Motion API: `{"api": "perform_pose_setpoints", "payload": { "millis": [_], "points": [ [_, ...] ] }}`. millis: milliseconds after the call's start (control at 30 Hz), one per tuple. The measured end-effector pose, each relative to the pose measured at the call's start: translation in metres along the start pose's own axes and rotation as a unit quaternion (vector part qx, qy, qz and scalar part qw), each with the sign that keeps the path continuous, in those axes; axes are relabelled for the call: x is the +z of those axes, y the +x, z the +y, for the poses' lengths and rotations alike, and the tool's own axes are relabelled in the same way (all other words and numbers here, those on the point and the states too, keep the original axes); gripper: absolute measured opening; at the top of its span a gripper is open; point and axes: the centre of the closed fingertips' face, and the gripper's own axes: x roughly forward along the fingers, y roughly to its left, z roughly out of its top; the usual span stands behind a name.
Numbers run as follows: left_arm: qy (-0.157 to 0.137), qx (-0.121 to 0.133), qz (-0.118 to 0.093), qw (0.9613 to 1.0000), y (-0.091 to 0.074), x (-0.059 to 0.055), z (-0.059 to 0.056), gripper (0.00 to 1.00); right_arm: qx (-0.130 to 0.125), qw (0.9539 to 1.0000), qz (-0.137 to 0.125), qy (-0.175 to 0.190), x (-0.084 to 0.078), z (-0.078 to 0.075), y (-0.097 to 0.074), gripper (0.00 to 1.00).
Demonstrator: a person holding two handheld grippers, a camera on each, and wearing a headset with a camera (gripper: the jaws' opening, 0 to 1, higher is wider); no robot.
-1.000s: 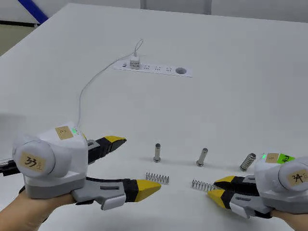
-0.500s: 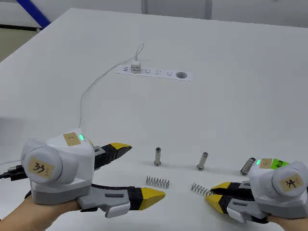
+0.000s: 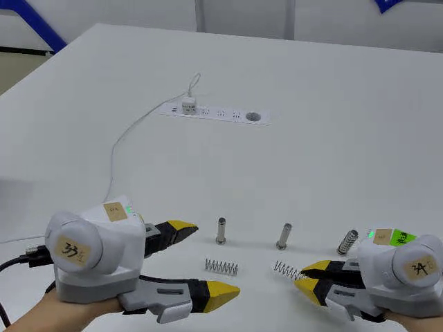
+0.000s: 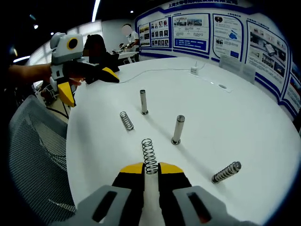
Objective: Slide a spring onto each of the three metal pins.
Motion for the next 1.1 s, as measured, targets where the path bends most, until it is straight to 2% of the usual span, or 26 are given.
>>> {"api": "perform_pose_setpoints", "payload": {
  "millis": [133,267,367,533,767,933,1100],
  "points": [
    [-0.003,-0.013,-0.009,0.9999,0.002,0.004,-0.008,0.65,0.008,0.9998,-0.014,-0.013,0.009,0.010,-0.011,0.11],
    [0.003,-0.025,-0.010,0.9996,0.006,0.007,-0.014,0.64,0.021,0.9983,-0.020,-0.051,0.019,0.018,-0.024,0.11],
    [0.010,-0.039,-0.009,0.9991,0.009,0.007,-0.022,0.60,0.026,0.9954,-0.025,-0.088,0.027,0.023,-0.034,0.11],
    [0.014,-0.052,-0.009,0.9985,0.014,0.010,-0.032,0.60,0.032,0.9938,-0.037,-0.100,0.039,0.031,-0.042,0.11],
    [0.029,-0.069,-0.009,0.9971,0.021,0.014,-0.045,0.58,0.043,0.9889,-0.050,-0.133,0.056,0.044,-0.051,0.11],
    [0.042,-0.085,-0.004,0.9955,0.024,0.014,-0.055,0.54,0.050,0.9862,-0.053,-0.149,0.061,0.052,-0.052,0.11],
    [0.052,-0.099,-0.012,0.9937,0.027,0.021,-0.061,0.51,0.057,0.9841,-0.050,-0.160,0.063,0.058,-0.053,0.11]
  ]
}}
